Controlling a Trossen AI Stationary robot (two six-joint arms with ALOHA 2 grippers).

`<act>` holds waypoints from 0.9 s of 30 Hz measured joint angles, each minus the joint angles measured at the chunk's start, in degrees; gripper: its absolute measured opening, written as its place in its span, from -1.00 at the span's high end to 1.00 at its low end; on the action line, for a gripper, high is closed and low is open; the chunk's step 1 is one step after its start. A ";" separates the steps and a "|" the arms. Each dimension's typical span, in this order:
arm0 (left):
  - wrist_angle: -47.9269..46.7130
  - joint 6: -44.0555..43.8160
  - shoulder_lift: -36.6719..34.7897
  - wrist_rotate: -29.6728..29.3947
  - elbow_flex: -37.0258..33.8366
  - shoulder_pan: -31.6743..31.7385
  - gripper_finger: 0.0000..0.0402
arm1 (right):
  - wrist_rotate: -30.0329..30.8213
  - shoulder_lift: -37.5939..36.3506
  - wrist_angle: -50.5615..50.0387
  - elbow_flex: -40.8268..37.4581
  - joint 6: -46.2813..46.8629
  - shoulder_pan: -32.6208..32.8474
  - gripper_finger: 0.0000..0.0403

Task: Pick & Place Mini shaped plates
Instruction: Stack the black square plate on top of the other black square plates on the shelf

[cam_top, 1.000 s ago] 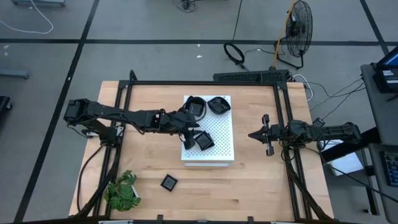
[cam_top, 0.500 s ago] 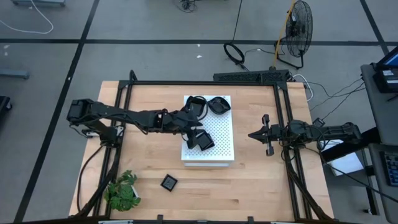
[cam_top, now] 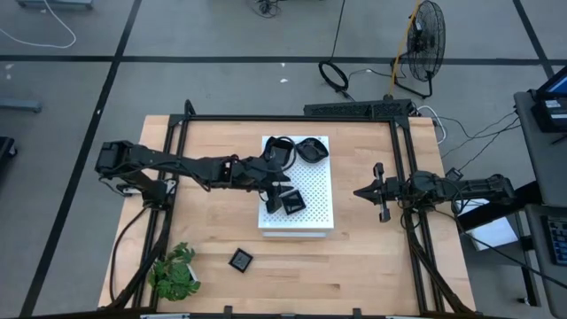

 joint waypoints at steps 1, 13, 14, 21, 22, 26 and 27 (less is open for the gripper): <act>-0.19 -0.04 0.00 0.00 0.00 0.00 0.35 | 0.00 0.02 0.00 0.01 -0.01 -0.01 1.00; -28.67 -27.85 -5.04 5.24 0.50 -9.88 0.35 | 0.00 0.00 0.02 0.02 0.01 -0.01 1.00; -29.88 -30.23 -5.09 4.22 0.49 -11.77 0.35 | 0.00 0.00 0.00 0.02 -0.01 -0.01 1.00; -28.39 -32.19 -6.62 -8.20 -0.02 -17.46 0.35 | 0.00 0.00 0.01 0.00 0.00 -0.01 1.00; -27.87 -31.21 -6.77 -9.52 -0.04 -17.15 0.35 | 0.00 0.02 0.02 0.02 0.01 -0.01 1.00; -26.25 -25.00 -8.52 -12.37 -0.11 -15.19 0.35 | 0.00 0.01 0.00 0.00 -0.01 -0.01 1.00; -25.59 -23.53 -8.56 -12.41 -0.05 -14.40 0.35 | 0.00 0.01 0.02 0.00 0.00 -0.01 1.00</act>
